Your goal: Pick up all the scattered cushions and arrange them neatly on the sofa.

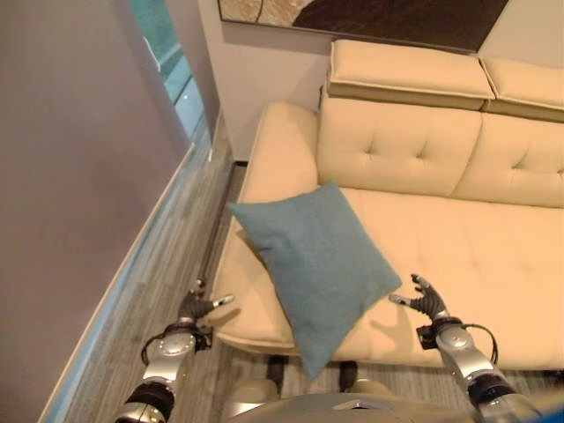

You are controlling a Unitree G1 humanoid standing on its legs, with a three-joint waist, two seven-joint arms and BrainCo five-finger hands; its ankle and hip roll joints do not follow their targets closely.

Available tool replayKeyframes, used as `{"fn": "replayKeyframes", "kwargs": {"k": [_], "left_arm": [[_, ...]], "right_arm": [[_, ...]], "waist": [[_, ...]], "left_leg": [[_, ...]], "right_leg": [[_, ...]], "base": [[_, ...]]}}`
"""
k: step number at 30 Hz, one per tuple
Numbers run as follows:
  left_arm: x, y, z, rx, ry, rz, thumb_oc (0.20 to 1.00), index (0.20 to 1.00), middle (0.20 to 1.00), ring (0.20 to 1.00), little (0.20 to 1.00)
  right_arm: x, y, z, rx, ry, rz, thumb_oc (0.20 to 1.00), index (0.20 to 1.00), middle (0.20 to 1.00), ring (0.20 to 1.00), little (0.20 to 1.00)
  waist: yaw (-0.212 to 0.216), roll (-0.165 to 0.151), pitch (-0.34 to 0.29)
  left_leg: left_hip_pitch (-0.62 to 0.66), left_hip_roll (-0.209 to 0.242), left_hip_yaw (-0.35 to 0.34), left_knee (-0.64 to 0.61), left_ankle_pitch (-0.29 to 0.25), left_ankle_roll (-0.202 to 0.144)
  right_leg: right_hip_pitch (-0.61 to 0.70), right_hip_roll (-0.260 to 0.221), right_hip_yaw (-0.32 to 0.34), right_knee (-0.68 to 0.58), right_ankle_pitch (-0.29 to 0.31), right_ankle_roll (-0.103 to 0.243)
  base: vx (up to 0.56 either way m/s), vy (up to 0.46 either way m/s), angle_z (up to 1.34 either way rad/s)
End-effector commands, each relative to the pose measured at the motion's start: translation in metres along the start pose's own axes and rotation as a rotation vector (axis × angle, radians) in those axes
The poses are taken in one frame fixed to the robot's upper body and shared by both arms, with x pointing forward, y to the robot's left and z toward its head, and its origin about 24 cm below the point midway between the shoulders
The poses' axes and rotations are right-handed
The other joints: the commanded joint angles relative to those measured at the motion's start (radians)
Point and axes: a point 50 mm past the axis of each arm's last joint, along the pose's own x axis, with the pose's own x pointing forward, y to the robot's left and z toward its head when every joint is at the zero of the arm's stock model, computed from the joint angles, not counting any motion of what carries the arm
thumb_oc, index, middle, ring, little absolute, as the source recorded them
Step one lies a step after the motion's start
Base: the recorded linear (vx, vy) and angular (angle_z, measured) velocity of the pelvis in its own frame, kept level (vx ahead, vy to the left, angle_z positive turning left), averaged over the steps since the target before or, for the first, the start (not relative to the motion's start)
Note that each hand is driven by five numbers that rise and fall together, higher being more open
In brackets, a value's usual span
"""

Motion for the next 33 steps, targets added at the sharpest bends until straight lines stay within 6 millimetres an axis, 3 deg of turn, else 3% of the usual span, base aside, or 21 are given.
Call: {"fn": "replayKeyframes", "kwargs": {"k": [1,3,10,13,21,25,27,30,33], "left_arm": [[0.007,-0.002,0.021,-0.039,-0.077,0.023,1.0,1.0,1.0,1.0,1.0],[0.008,-0.005,0.023,-0.034,-0.084,0.015,1.0,1.0,1.0,1.0,1.0],[0.013,-0.025,0.045,0.014,-0.14,-0.017,1.0,1.0,1.0,1.0,1.0],[0.019,-0.045,0.064,-0.017,-0.198,-0.063,1.0,1.0,1.0,1.0,1.0],[0.021,-0.08,0.105,-0.088,-0.327,-0.153,1.0,1.0,1.0,1.0,1.0],[0.021,-0.092,0.137,-0.125,-0.423,-0.164,1.0,1.0,1.0,1.0,1.0],[0.021,-0.095,0.142,-0.138,-0.436,-0.17,1.0,1.0,1.0,1.0,1.0],[0.016,-0.107,0.163,-0.15,-0.504,-0.201,1.0,1.0,1.0,1.0,1.0],[0.014,-0.114,0.17,-0.149,-0.525,-0.222,1.0,1.0,1.0,1.0,1.0]], "right_arm": [[0.006,-0.037,0.016,-0.1,-0.06,-0.081,1.0,1.0,1.0,1.0,1.0],[0.008,-0.039,0.017,-0.099,-0.057,-0.08,1.0,1.0,1.0,1.0,1.0],[0.024,-0.063,0.051,-0.099,-0.101,-0.143,1.0,1.0,1.0,1.0,1.0],[0.033,-0.07,0.071,-0.077,-0.135,-0.186,1.0,1.0,1.0,1.0,1.0],[0.046,-0.063,0.1,-0.05,-0.177,-0.199,1.0,1.0,1.0,1.0,1.0],[0.052,-0.077,0.129,-0.06,-0.219,-0.276,1.0,1.0,1.0,1.0,1.0],[0.053,-0.081,0.134,-0.065,-0.221,-0.291,1.0,1.0,1.0,1.0,1.0],[0.055,-0.094,0.159,-0.087,-0.269,-0.336,1.0,1.0,1.0,1.0,1.0],[0.054,-0.103,0.175,-0.115,-0.301,-0.363,1.0,1.0,1.0,1.0,1.0]], "waist": [[0.002,-0.009,-0.017],[0.004,-0.007,-0.012],[0.029,0.023,0.061],[0.035,0.044,0.091],[0.039,0.067,0.121],[0.051,0.092,0.145],[0.051,0.097,0.147],[0.057,0.106,0.159],[0.058,0.11,0.164]], "left_leg": [[-0.019,0.017,-0.016,0.036,-0.042,-0.058],[-0.021,0.021,-0.023,0.033,-0.039,-0.06],[-0.101,0.04,-0.074,0.021,0.007,-0.086],[-0.165,0.038,-0.099,0.015,0.036,-0.096],[-0.239,0.034,-0.109,0.014,0.06,-0.101],[-0.282,0.027,-0.11,0.004,0.077,-0.106],[-0.291,0.026,-0.11,0.003,0.08,-0.109],[-0.326,0.02,-0.111,0.003,0.085,-0.112],[-0.342,0.019,-0.114,0.003,0.089,-0.114]], "right_leg": [[-0.05,-0.004,-0.006,0.063,-0.023,0.038],[-0.05,-0.001,-0.014,0.064,-0.029,0.034],[-0.112,0.011,-0.066,0.091,-0.055,0.008],[-0.184,0.009,-0.085,0.125,-0.061,-0.002],[-0.274,0.005,-0.081,0.168,-0.067,-0.012],[-0.333,0.004,-0.075,0.188,-0.067,-0.011],[-0.342,0.003,-0.073,0.189,-0.066,-0.011],[-0.38,0.004,-0.068,0.191,-0.059,-0.011],[-0.399,0.003,-0.062,0.194,-0.056,-0.011]], "base": [[0.02,-0.134,0.0],[0.01,-0.115,0.11],[-0.07,-0.109,0.32],[-0.12,-0.08,0.22],[-0.03,-0.039,0.09],[-0.02,-0.028,-0.01],[0.0,0.0,0.0],[0.0,0.0,0.0],[0.0,0.0,0.0]]}}
